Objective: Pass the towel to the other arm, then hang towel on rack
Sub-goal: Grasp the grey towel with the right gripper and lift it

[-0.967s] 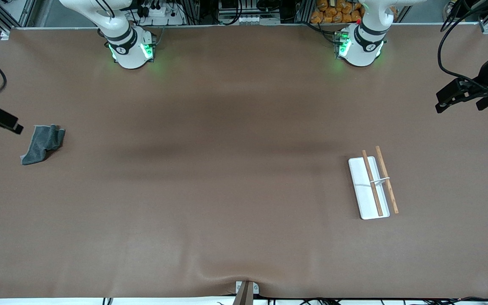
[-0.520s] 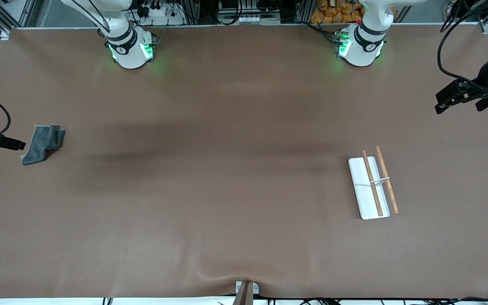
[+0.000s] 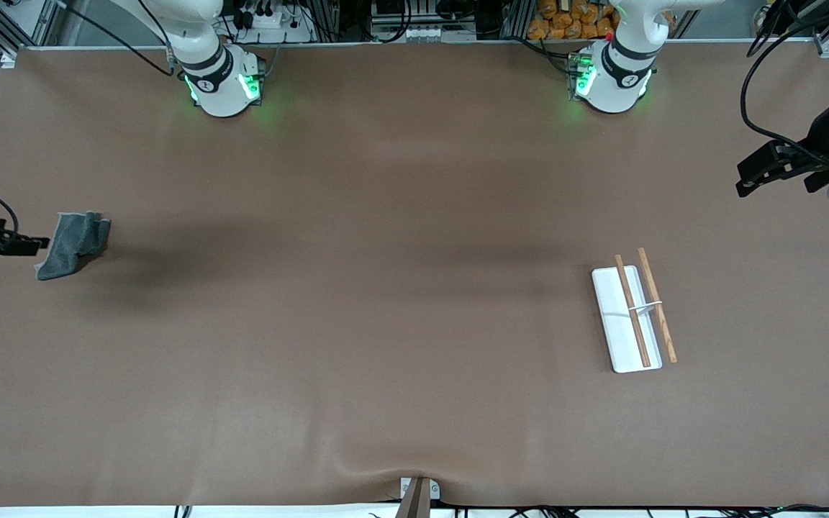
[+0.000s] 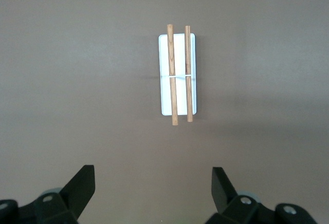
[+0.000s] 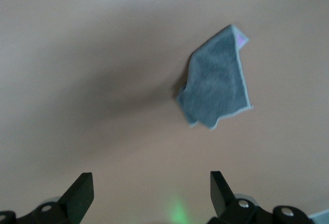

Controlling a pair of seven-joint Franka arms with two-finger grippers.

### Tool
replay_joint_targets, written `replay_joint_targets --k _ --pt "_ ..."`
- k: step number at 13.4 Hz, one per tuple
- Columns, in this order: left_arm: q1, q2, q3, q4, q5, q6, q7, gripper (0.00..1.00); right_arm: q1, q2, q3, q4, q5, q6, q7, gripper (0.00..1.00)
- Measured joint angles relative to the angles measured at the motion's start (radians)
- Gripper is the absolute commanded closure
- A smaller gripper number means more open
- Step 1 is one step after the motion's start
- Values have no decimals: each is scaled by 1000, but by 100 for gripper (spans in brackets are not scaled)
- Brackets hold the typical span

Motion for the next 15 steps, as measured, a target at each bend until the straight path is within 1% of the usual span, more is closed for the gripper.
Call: replay_joint_targets --k 2,4,5,6,8,10,13,14,15 --pt "0 0 0 0 0 0 0 0 -6 28 0 -64 -34 105 0 0" --pt "2 0 0 0 0 -5 0 0 -15 37 0 -145 -46 223 0 0" --pt "3 0 1 0 0 -7 0 0 -21 40 0 -175 -54 265 0 2" --pt "4 0 1 0 0 -7 0 0 -29 46 0 -194 -62 292 0 7" --pt "4 0 2 0 0 -8 0 0 -49 67 0 -211 -71 341 -10 24" --pt "4 0 2 0 0 -9 0 0 -72 92 -1 -214 -73 373 -48 30" --pt "3 3 2 0 0 -10 0 0 -88 110 -1 -215 -73 394 -71 30" --pt "3 5 2 0 0 -10 0 0 -88 110 2 -218 -73 405 -71 32" --pt "2 7 1 0 0 -10 0 0 -87 110 4 -223 -73 415 -72 42"
